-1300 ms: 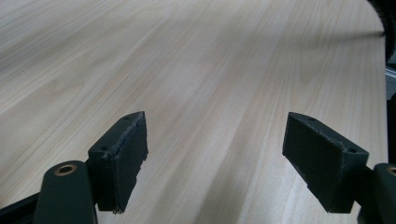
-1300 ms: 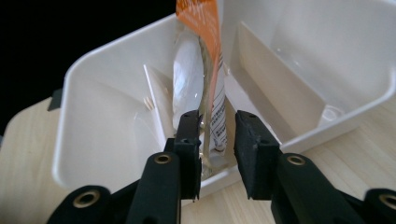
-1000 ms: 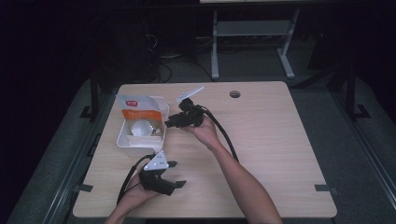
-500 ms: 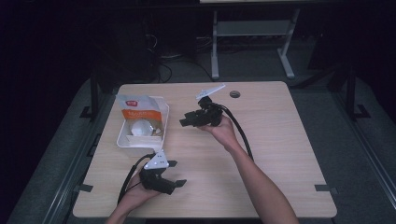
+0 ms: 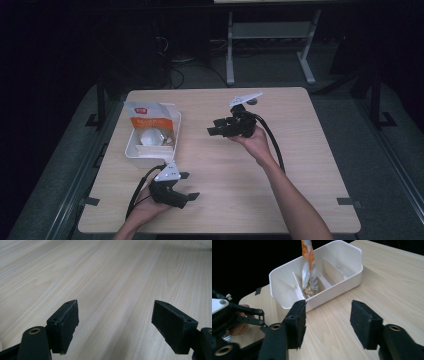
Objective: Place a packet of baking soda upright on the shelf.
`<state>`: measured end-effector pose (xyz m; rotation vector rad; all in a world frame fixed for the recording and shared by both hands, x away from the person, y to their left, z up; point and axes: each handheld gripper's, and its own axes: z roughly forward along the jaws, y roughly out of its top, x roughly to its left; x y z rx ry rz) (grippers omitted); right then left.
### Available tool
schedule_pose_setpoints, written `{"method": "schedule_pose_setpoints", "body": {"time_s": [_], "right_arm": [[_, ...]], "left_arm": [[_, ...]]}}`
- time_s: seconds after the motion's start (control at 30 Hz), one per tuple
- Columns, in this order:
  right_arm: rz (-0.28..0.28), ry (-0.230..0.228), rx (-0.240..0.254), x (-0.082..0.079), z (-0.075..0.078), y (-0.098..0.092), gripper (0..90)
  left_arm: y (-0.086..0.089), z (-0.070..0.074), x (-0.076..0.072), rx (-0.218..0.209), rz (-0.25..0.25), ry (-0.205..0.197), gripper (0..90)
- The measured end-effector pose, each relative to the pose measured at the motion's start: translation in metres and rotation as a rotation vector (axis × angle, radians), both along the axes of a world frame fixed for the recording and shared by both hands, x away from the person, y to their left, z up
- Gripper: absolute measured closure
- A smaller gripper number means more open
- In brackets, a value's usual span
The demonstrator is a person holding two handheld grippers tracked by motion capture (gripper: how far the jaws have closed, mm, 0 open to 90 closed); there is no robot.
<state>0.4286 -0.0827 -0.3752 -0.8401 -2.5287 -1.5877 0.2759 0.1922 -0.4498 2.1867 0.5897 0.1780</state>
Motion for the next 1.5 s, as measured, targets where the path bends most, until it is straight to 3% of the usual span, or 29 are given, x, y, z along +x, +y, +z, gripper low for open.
{"method": "schedule_pose_setpoints", "body": {"time_s": [0.43,1.1,1.5], "right_arm": [[-0.047,-0.001,0.023,-0.012,0.000,-0.038,38.6],[-0.074,0.000,0.011,-0.027,0.001,-0.073,33.6],[-0.097,0.009,0.015,-0.039,-0.004,-0.093,31.2]], "left_arm": [[-0.001,-0.001,0.000,0.003,0.003,0.006,21.5],[0.001,0.003,0.000,-0.030,0.021,-0.014,21.5],[0.000,0.002,0.000,-0.018,0.019,-0.009,21.4]]}}
